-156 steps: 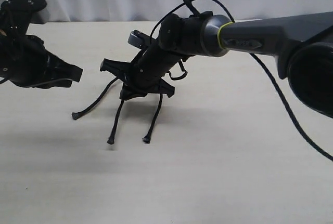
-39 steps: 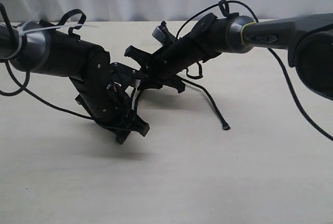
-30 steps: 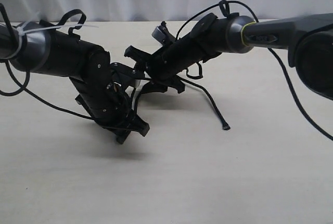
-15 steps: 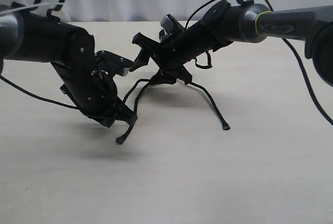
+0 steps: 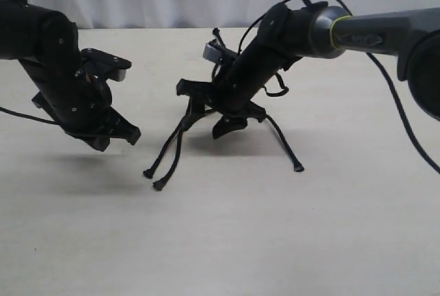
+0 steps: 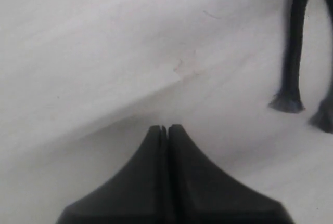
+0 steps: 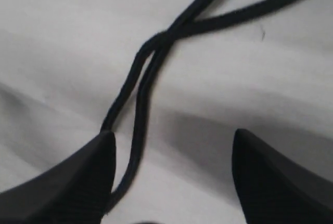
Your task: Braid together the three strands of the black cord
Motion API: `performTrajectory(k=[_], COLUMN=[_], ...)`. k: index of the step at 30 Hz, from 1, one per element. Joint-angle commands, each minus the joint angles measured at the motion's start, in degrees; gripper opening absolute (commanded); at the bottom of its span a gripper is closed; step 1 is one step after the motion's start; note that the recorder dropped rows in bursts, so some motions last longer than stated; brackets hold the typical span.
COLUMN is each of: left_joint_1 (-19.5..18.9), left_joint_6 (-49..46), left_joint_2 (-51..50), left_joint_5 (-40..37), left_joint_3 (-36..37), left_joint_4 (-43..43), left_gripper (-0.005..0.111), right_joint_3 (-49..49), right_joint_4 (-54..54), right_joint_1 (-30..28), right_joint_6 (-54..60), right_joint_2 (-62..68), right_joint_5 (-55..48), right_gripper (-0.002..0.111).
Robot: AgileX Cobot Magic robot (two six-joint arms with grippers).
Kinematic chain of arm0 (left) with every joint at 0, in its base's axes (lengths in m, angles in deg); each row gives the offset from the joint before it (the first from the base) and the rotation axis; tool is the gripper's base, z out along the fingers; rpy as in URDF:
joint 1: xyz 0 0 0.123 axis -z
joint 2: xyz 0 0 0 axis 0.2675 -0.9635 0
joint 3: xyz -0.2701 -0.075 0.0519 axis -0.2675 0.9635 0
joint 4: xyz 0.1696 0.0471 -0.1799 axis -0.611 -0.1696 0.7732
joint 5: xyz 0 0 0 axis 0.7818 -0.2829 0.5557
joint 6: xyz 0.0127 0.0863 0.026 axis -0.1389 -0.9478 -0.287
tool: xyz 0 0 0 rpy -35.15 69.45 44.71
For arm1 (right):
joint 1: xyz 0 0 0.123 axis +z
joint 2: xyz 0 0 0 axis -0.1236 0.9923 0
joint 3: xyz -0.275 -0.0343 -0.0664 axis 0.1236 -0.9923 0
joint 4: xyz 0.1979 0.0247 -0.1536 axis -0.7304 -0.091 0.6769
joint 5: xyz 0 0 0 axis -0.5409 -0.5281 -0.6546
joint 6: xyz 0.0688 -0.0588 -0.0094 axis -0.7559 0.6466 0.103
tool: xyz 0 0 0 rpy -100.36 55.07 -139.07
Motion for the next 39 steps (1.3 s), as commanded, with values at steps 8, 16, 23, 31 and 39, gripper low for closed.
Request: performTrajectory(k=[8,16,23,31,39], left_joint_1=[-0.10,-0.10,-0.10,-0.10,-0.10], left_joint_6=[0.02,0.18,0.18,0.18,0.02], left_joint_2=[11.80,20.95,22.33,22.33,22.33], left_joint_5=[5.74,8.36,8.36,8.24,8.52], left_joint_3=[3.05,8.23,8.68,8.68,8.68], left_joint_4=[-1.70,-3.33,-3.33,-3.33,-3.33], left_gripper=[0.000,0.000,0.000,0.000,0.000], right_joint_3=[0.11,0.11,0.11,0.11,0.11], right_joint_4=[17.81,31.20,37.65,39.61,47.79], right_joint_1=[10.40,16.24,19.67,19.55,19.44], right_joint_6=[-6.69,-15.87,-21.81,-21.95,-21.81], right_joint_2=[-0.69,-0.69,1.36,2.24,-0.80], right_joint_5=[0.50,3.98,5.22,0.41,-2.09], right_gripper=[0.061,0.059,0.042,0.004,0.004])
